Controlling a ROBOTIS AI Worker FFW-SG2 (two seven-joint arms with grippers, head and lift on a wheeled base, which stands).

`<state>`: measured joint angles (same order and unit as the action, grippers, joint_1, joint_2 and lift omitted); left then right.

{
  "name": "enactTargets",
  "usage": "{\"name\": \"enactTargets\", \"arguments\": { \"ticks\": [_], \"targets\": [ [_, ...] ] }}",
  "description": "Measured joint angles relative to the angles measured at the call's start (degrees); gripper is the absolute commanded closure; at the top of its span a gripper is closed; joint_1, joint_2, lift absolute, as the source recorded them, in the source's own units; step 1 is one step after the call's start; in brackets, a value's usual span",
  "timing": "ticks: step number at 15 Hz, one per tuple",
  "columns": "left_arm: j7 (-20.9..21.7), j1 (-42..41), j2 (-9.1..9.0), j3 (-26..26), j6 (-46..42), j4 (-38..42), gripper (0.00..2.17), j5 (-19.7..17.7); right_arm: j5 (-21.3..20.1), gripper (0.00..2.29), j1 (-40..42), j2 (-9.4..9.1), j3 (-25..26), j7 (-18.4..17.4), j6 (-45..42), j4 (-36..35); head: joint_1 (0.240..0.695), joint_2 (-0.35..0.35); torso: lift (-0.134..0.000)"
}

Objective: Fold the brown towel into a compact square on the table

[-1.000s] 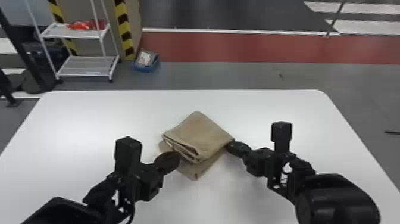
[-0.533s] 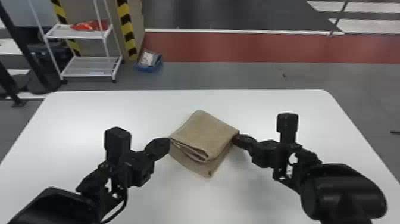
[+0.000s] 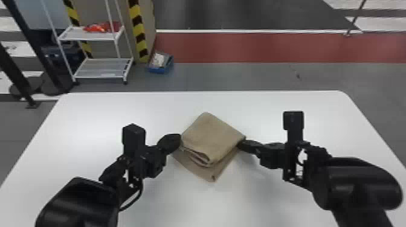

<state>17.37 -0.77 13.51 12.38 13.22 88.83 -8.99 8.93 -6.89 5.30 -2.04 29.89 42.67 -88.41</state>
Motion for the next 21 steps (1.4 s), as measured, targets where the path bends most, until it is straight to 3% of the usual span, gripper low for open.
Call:
{"name": "enactTargets", "arguments": {
  "ticks": [4,7,12,15,21],
  "targets": [
    [-0.7,0.8,-0.05,0.1,-3.4,-1.7,1.78,0.5,0.7,1.97,6.9,0.57,11.8,6.8,8.4,-12.4,0.695,-0.051,-0.115],
    [-0.9,1.2,-0.14,0.1,-4.0,-2.0,1.78,0.9,2.5,1.97,7.8,0.93,18.1,10.2,12.3,-15.4,0.695,-0.101,-0.115],
    [-0.8,1.3,-0.15,0.1,-3.0,-3.8,1.78,3.7,7.9,1.97,10.2,1.29,22.5,12.3,13.6,-19.9,0.695,-0.110,-0.115],
    [0.2,0.9,0.01,-0.1,-2.3,-3.9,1.78,3.3,11.5,1.97,11.5,2.17,25.8,13.4,13.7,-20.8,0.695,-0.125,-0.115],
    [2.8,-9.0,0.35,0.7,6.2,9.8,1.78,2.1,15.1,1.97,12.4,2.61,29.2,14.1,13.7,-20.8,0.695,-0.213,-0.115]
  ]
}}
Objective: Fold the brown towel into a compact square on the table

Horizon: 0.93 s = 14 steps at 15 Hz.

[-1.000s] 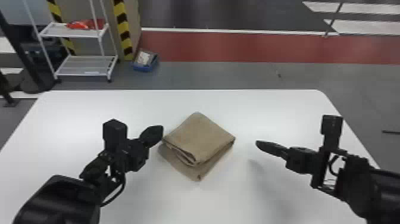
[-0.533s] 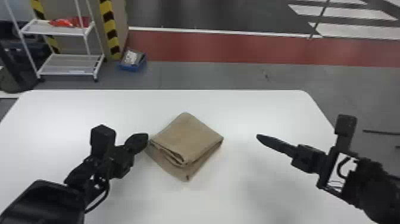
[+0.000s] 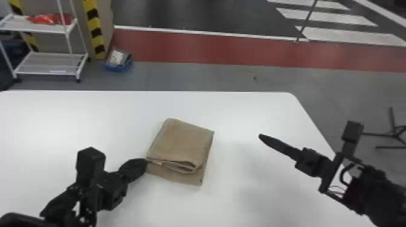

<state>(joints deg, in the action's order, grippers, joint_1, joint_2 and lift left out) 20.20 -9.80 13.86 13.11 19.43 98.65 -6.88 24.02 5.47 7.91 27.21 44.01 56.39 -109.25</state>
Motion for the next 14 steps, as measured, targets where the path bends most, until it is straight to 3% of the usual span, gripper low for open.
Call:
{"name": "enactTargets", "arguments": {
  "ticks": [4,5,8,9,10,11,12,13,14],
  "targets": [
    [-0.7,-4.7,-0.30,2.9,1.0,5.9,1.77,-0.5,1.3,1.97,0.2,0.03,0.7,0.7,-0.1,0.1,0.695,-0.267,-0.115],
    [-1.3,-4.8,-0.37,3.0,1.0,6.1,1.66,-0.7,1.6,1.97,0.4,0.02,0.7,0.8,-0.3,0.2,0.695,-0.274,-0.115],
    [-4.8,-5.4,-0.37,0.7,-4.6,7.2,1.63,-1.0,2.8,1.85,1.6,0.00,1.1,1.1,-1.6,0.2,0.695,-0.254,-0.115],
    [-6.6,-5.9,-0.37,-0.7,-6.9,8.0,1.45,-1.4,2.7,1.74,2.1,0.00,1.2,1.1,-2.3,-0.2,0.695,-0.229,-0.115],
    [-8.7,-6.6,-0.37,-2.2,-9.1,9.5,1.06,-1.9,2.2,1.52,2.8,0.00,1.3,0.9,-2.9,-1.4,0.695,-0.212,-0.115],
    [-10.3,-7.2,-0.39,-3.2,-11.1,10.9,0.49,-2.2,1.5,1.04,3.7,0.00,1.3,0.6,-3.2,-3.1,0.695,-0.200,-0.115],
    [-11.8,-7.8,-0.42,-4.1,-13.6,12.5,0.04,-2.4,0.7,0.31,5.0,-0.04,1.3,0.1,-3.6,-5.8,0.695,-0.188,-0.115],
    [-13.5,-8.2,-0.53,-4.5,-15.7,14.1,0.00,-2.7,-0.6,0.00,6.4,-0.28,0.9,-0.8,-4.3,-8.8,0.695,-0.175,-0.115],
    [-14.9,-8.4,-0.90,-4.5,-17.1,15.6,0.01,-2.8,-2.1,0.00,7.8,-0.62,0.4,-1.8,-5.1,-12.0,0.695,-0.171,-0.115]
  ]
}}
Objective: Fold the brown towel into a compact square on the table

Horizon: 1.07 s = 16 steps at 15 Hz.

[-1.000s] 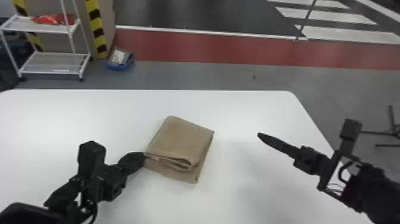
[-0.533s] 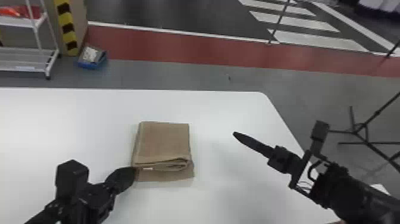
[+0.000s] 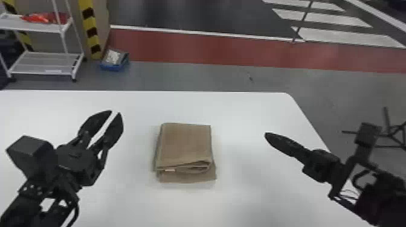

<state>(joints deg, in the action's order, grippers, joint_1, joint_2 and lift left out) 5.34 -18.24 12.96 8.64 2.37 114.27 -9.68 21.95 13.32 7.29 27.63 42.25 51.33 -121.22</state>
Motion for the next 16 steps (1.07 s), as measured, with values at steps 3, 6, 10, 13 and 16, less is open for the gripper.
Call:
{"name": "enactTargets", "arguments": {
  "ticks": [3,6,10,13,16],
  "targets": [
    [-2.1,-0.2,-2.40,1.0,-1.8,2.8,0.02,0.3,-4.1,0.05,4.3,-1.55,-2.6,-4.7,-3.3,-7.4,0.695,-0.173,-0.115],
    [-6.1,-0.1,-5.13,2.0,-2.4,3.4,0.02,2.3,-7.9,0.04,7.8,-3.59,-8.0,-9.7,-13.1,-9.5,0.695,-0.155,-0.115],
    [-9.4,0.0,-6.12,1.2,-2.2,1.5,0.03,3.1,-9.0,0.04,13.2,-4.12,-13.4,-13.3,-31.0,-7.6,0.695,-0.100,-0.115],
    [-10.0,0.0,-6.37,-1.0,-1.7,-0.4,0.03,2.9,-9.0,0.05,13.9,-4.47,-15.1,-16.3,-39.4,-3.9,0.695,-0.070,-0.115],
    [-11.2,0.5,-6.45,-3.0,-0.8,-1.9,0.03,3.5,-10.7,0.07,13.9,-4.75,-16.7,-20.6,-46.8,-0.6,0.695,-0.059,-0.115]
  ]
}}
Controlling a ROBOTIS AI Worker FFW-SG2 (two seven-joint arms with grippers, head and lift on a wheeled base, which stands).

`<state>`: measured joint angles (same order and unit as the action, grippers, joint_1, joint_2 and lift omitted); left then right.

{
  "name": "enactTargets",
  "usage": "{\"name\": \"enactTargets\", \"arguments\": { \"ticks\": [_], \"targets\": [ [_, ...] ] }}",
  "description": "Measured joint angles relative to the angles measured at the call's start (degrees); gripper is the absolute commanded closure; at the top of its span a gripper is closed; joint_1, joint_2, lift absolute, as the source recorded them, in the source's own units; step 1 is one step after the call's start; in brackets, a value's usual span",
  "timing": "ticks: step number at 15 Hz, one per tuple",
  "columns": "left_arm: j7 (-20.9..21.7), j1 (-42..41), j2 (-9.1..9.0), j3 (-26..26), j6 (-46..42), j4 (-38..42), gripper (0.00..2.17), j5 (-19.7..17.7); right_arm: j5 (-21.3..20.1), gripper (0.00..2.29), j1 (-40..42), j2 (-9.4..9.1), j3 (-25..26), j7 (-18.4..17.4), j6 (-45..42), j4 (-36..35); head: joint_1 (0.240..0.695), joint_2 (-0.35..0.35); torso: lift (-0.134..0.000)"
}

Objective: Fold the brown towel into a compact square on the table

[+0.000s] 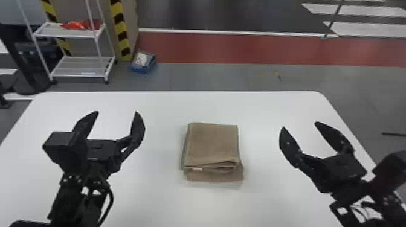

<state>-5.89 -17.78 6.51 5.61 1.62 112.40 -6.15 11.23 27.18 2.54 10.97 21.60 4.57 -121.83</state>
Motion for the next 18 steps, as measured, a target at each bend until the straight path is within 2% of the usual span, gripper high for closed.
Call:
{"name": "enactTargets", "arguments": {
  "ticks": [2,4,6,12,18],
  "targets": [
    [-1.2,0.1,-0.08,-2.3,-0.2,-1.4,0.03,-0.2,-0.8,0.08,0.0,-0.13,-1.8,-3.3,-4.5,1.8,0.695,-0.018,-0.115],
    [-0.5,0.1,-0.13,-3.9,-0.7,-2.2,0.03,-0.6,-0.8,0.08,0.4,-0.30,-2.7,-5.6,-6.2,2.5,0.695,-0.001,-0.115],
    [0.5,-0.3,-0.02,-4.5,-1.1,-2.3,0.03,-0.5,-0.7,0.08,1.0,-0.40,-2.9,-6.7,-5.9,2.6,0.695,0.002,-0.115],
    [1.9,-0.3,0.11,-5.1,-1.2,-2.6,0.03,-0.6,1.3,0.08,1.2,-0.43,-2.1,-6.6,-2.3,2.8,0.695,-0.002,-0.115],
    [2.4,-0.5,-0.06,-5.1,-1.6,-2.6,0.03,-0.3,1.4,0.08,0.9,-0.27,-2.3,-5.7,-2.1,3.0,0.695,-0.001,-0.115]
  ]
}}
